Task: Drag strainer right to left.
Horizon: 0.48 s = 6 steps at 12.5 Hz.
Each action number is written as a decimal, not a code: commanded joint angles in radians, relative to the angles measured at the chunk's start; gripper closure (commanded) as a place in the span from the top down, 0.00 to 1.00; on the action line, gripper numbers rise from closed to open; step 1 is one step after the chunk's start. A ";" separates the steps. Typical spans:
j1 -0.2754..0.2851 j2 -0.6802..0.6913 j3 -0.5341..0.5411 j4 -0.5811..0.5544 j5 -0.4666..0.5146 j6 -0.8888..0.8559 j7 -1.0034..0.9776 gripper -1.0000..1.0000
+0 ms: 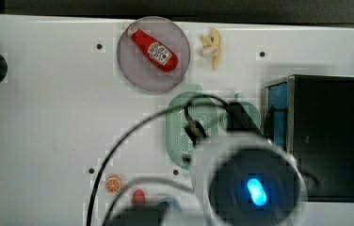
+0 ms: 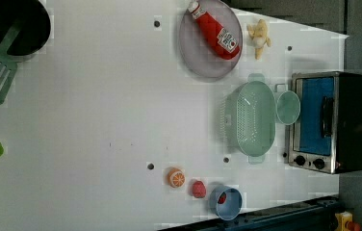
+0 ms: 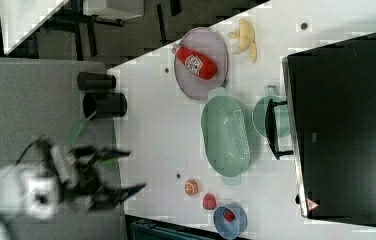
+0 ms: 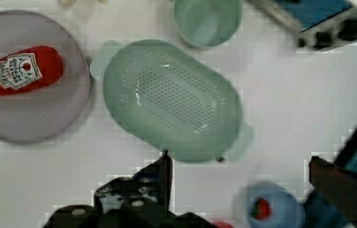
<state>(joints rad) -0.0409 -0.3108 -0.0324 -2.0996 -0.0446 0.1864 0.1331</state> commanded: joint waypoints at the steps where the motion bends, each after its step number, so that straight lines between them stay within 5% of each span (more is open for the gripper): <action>1: 0.011 0.134 0.029 -0.112 -0.003 0.133 0.212 1.00; 6: 0.015 0.295 0.044 -0.229 -0.003 0.430 0.509 1.00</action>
<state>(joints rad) -0.0046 0.0416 -0.0015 -2.3574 -0.0547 0.6138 0.5117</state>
